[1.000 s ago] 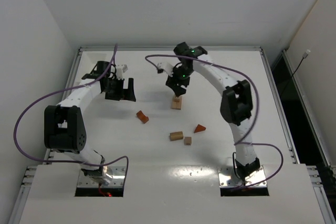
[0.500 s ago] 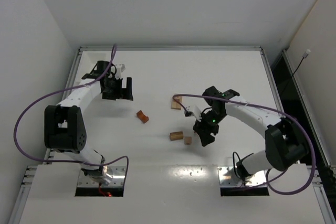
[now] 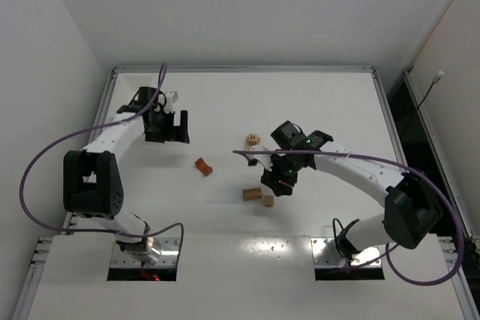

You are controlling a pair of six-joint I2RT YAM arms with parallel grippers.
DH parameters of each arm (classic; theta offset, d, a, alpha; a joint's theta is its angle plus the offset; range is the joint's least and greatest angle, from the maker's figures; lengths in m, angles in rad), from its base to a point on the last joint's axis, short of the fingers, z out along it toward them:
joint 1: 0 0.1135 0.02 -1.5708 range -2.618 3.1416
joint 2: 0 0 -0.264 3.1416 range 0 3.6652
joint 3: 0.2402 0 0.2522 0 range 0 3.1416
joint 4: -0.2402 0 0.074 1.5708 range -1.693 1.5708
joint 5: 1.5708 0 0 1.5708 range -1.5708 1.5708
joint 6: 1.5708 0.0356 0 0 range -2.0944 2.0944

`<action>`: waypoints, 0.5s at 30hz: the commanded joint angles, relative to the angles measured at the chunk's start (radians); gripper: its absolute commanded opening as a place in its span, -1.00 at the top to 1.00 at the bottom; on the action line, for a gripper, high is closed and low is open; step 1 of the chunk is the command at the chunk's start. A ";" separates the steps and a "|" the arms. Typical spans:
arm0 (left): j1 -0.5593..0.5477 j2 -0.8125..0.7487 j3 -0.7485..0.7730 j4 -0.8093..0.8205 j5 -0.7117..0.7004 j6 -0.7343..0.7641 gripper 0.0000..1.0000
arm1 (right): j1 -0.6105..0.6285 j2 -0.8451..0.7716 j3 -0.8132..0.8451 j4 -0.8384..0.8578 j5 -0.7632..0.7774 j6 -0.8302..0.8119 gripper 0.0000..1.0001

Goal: Build the wood block tower

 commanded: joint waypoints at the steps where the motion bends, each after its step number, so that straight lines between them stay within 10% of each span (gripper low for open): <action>1: 0.012 -0.013 0.020 0.020 -0.008 0.003 -0.99 | 0.040 -0.016 -0.019 0.087 0.110 -0.026 -0.09; 15: 0.012 0.017 0.038 0.020 0.001 0.012 -0.99 | 0.146 0.117 -0.024 0.088 0.060 -0.026 -0.09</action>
